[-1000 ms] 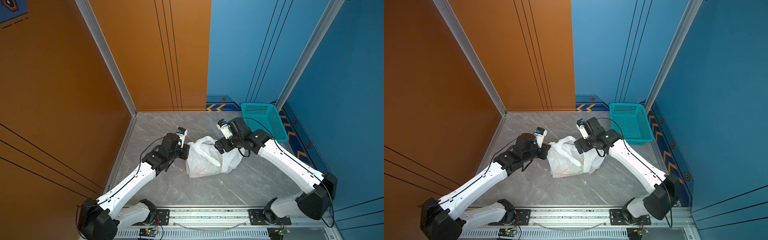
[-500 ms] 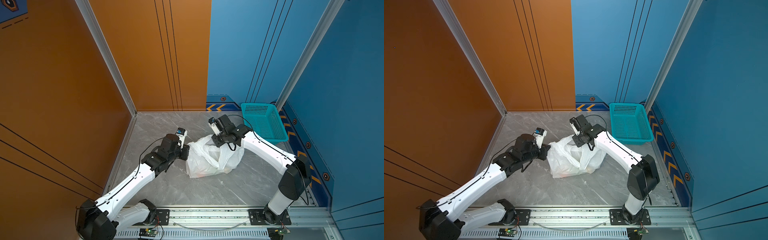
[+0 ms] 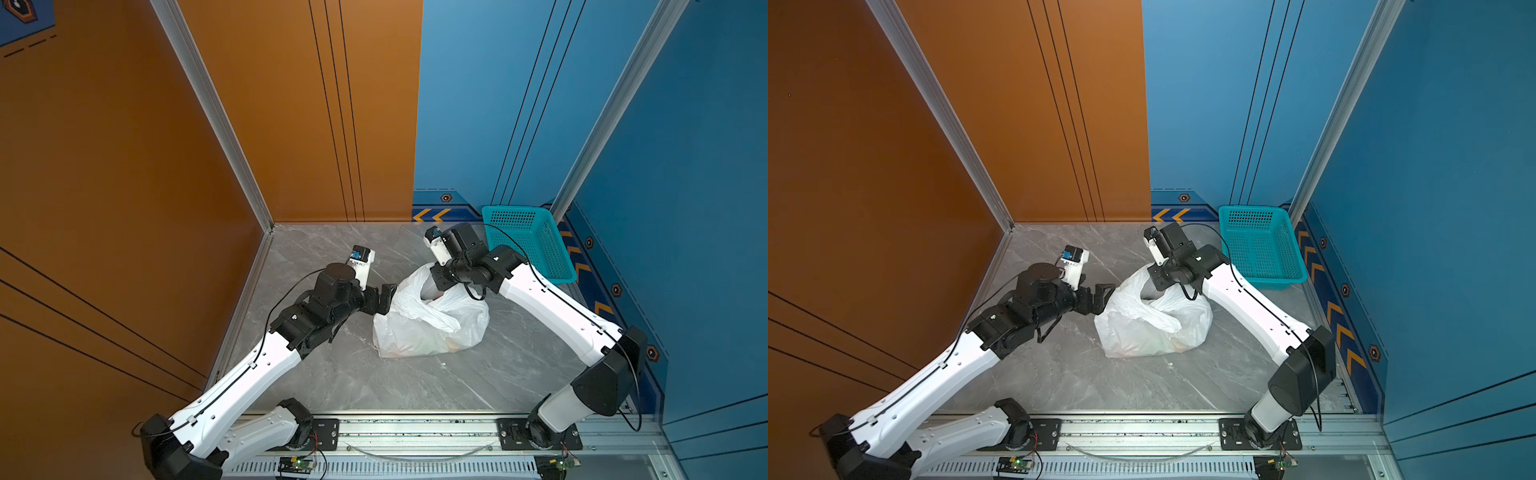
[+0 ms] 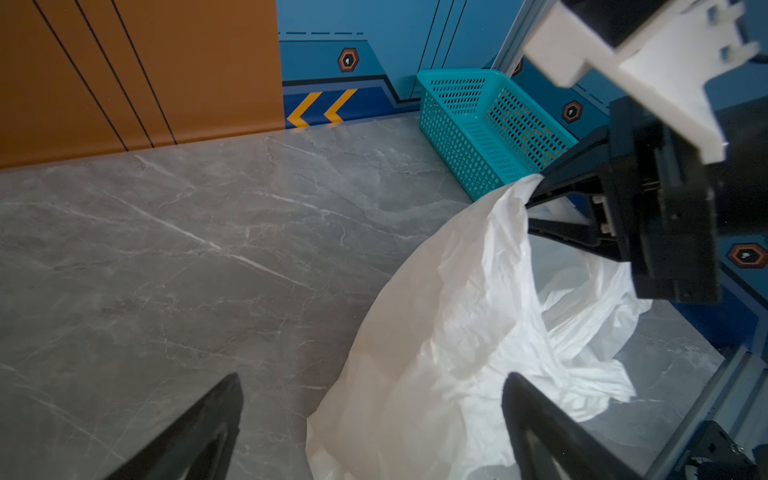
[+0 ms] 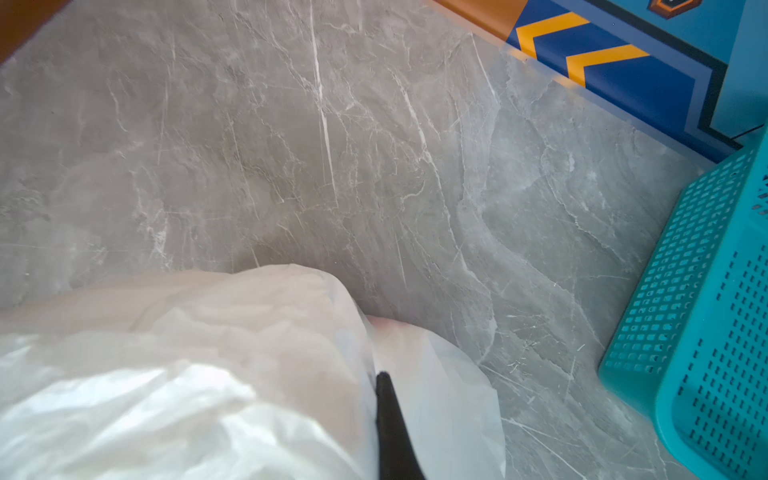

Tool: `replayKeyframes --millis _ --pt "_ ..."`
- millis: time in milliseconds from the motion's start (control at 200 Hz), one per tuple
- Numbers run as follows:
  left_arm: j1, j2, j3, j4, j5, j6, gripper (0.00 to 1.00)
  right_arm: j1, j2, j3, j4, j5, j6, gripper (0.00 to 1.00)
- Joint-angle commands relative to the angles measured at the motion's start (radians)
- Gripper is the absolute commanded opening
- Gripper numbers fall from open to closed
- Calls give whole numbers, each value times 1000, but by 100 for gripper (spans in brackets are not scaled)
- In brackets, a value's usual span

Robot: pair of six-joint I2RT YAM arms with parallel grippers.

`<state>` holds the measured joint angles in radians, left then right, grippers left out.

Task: Untie the knot of the plastic bag and take out the fruit

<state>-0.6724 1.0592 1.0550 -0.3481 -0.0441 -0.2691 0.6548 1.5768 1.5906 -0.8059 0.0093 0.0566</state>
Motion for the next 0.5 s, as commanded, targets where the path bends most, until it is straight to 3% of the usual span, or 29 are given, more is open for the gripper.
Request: replayKeyframes --millis 0,255,330,496 --pt "-60 81 77 -1 -13 -14 98 9 -15 45 -49 -48 43 0" --pt "-158 259 164 57 -42 -18 98 15 -42 52 -56 -65 76 0" --pt "-176 288 174 37 -115 -22 98 14 -60 47 -56 -62 83 0" --pt "-192 310 167 -48 -390 -57 98 6 -113 37 -58 -89 97 0"
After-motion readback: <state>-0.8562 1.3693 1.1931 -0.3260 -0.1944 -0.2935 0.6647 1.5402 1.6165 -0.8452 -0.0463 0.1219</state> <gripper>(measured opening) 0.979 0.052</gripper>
